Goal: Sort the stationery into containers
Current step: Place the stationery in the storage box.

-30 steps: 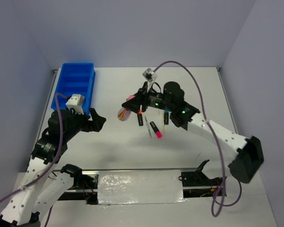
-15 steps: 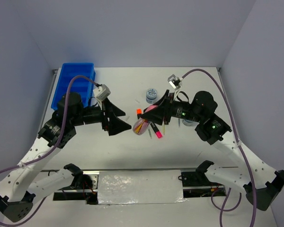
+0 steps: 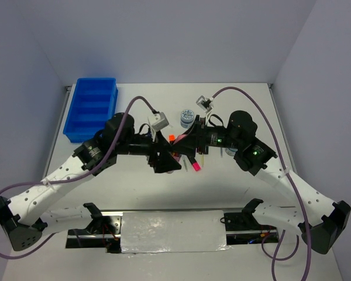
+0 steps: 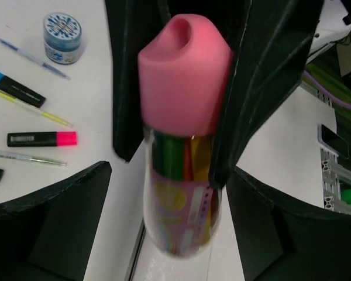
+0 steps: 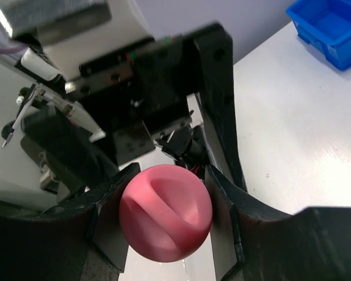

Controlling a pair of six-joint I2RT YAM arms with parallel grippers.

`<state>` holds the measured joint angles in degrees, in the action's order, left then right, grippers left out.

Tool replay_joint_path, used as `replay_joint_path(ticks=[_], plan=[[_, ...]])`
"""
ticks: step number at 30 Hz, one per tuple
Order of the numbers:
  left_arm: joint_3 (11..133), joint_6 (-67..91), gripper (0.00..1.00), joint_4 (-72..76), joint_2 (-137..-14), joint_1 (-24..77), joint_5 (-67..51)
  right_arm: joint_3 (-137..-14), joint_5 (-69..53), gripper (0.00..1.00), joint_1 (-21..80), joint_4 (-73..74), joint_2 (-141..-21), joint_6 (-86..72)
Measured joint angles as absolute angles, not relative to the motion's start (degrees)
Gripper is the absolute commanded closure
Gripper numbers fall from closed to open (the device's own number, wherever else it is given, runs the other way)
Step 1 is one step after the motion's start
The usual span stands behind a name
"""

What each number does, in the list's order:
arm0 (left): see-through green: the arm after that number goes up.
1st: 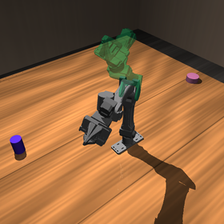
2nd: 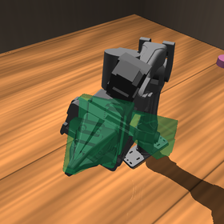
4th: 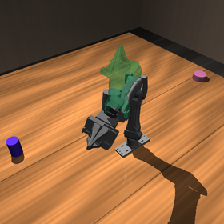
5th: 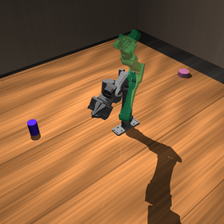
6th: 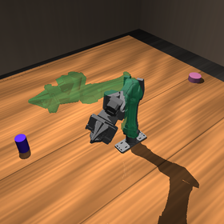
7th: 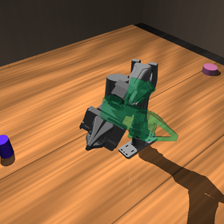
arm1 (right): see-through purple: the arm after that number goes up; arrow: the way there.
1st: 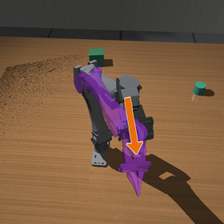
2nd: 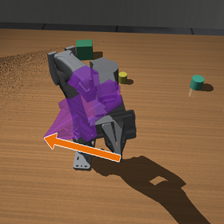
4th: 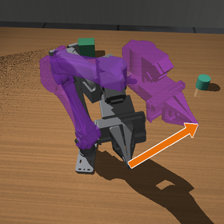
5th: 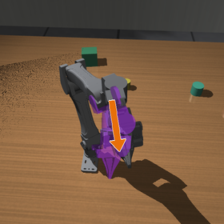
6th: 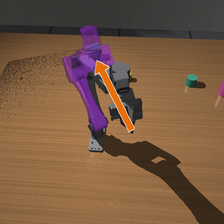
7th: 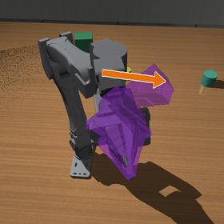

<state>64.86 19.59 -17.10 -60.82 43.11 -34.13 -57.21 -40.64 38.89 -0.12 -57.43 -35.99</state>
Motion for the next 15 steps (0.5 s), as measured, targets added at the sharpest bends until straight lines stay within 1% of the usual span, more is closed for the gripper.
replay_joint_path(ticks=[3, 4, 6, 7, 8, 10, 11, 12, 13, 14, 15], plan=[[66.13, 19.29, 0.17, -18.13, -63.22, 46.89, -32.05, -57.21, -40.66, 1.0, 39.16, 0.01, -57.52, -35.03], [66.37, 19.22, 0.32, -18.37, -63.55, 47.68, -31.33, -57.21, -40.64, 1.0, 39.22, 0.03, -57.52, -34.7], [66.76, 18.68, 0.55, -19.0, -63.79, 49.1, -29.5, -57.21, -40.95, 1.0, 39.22, 0.01, -57.56, -34.76], [66.92, 18.22, 0.78, -19.46, -63.79, 49.34, -28.84, -57.28, -40.75, 1.0, 39.24, 0.03, -57.56, -34.06], [67.09, 18.04, 0.87, -19.7, -63.81, 49.43, -28.25, -57.3, -40.69, 1.0, 39.24, -0.01, -57.56, -33.91], [67.85, 17.89, 1.0, -20.47, -64.16, 49.67, -27.07, -57.32, -40.29, 0.99, 39.24, -0.21, -57.56, -33.43], [68.36, 17.87, 1.0, -21.02, -64.47, 49.8, -26.59, -57.32, -39.92, 0.93, 39.24, -0.25, -57.54, -33.19], [68.9, 17.78, 1.0, -21.54, -64.79, 49.91, -25.91, -57.32, -39.64, 0.8, 39.24, -0.38, -57.52, -33.01], [69.38, 17.61, 1.0, -22.28, -65.08, 49.98, -25.1, -57.32, -39.35, 0.46, 39.24, -0.49, -57.52, -32.84], [69.84, 17.47, 1.0, -22.59, -65.32, 50.04, -24.73, -57.3, -39.07, 0.38, 39.24, -0.58, -57.52, -32.69], [70.26, 17.02, 1.0, -22.98, -65.52, 50.17, -23.86, -57.3, -38.24, 0.27, 39.24, -0.54, -57.49, -32.58]])
